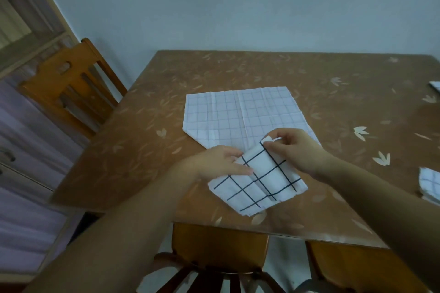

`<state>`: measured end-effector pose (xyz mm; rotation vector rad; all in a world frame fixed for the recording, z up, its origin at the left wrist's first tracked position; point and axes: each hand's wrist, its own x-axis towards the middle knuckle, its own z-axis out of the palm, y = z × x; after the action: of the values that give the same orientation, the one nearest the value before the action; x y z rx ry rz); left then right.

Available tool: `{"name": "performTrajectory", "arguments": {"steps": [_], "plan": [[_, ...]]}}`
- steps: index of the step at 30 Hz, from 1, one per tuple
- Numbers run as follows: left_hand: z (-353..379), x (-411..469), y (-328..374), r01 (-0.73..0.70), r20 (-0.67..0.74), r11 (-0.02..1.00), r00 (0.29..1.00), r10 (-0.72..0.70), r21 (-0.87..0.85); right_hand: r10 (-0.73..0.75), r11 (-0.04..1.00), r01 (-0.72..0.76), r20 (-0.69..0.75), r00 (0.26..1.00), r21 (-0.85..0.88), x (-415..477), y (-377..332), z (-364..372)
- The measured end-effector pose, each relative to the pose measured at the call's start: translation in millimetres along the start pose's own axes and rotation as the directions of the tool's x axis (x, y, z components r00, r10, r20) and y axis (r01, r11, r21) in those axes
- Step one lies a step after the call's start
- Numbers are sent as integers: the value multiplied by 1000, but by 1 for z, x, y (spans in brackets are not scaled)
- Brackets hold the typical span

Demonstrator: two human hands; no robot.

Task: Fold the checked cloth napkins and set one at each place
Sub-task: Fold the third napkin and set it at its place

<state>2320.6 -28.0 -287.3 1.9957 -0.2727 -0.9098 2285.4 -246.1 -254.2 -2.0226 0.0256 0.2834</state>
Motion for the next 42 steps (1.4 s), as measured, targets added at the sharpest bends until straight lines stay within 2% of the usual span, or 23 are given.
{"name": "performTrajectory", "arguments": {"steps": [3,6,11,14,18,23,28,31,34,35,37,39,40,41,42], "plan": [[20,9,-9,-28,-103,989,995,14,-142,79,997,-80,36,996,7,2,10,5],[22,5,-25,-7,-122,961,992,-29,-278,152,987,-144,114,982,-73,0,27,-1],[20,1,-39,4,-172,935,983,-70,-355,225,966,-244,186,956,86,-3,43,-3],[22,0,-42,19,-188,911,976,-106,-411,290,951,-308,300,909,13,-6,48,-1],[23,-3,-47,105,-57,870,987,-151,-481,280,953,-299,246,928,43,-6,49,-1],[27,-3,-52,89,-75,882,988,-139,-463,240,964,-262,275,931,47,-4,49,1],[29,-7,-65,156,6,845,984,-179,-512,223,951,-260,212,952,165,0,56,4],[27,-10,-80,140,-36,855,983,-182,-499,269,950,-297,231,935,97,0,64,5],[22,-8,-98,105,-184,915,965,-189,-389,381,924,-364,336,861,-114,-2,73,15],[21,-5,-105,108,-249,941,949,-194,-321,405,914,-379,353,843,-143,-2,76,22],[19,1,-115,97,-418,975,892,-174,-199,426,903,-420,327,843,-94,-2,82,40],[20,2,-115,63,-599,998,798,-65,-24,447,884,-467,262,855,17,-2,87,58],[23,3,-113,59,-642,990,766,38,128,462,871,-487,236,855,57,-2,89,67],[27,3,-110,64,-627,949,764,152,308,479,860,-504,218,851,80,-2,91,75],[34,6,-107,65,-565,885,791,236,460,495,849,-521,207,844,92,-3,93,82]]}}
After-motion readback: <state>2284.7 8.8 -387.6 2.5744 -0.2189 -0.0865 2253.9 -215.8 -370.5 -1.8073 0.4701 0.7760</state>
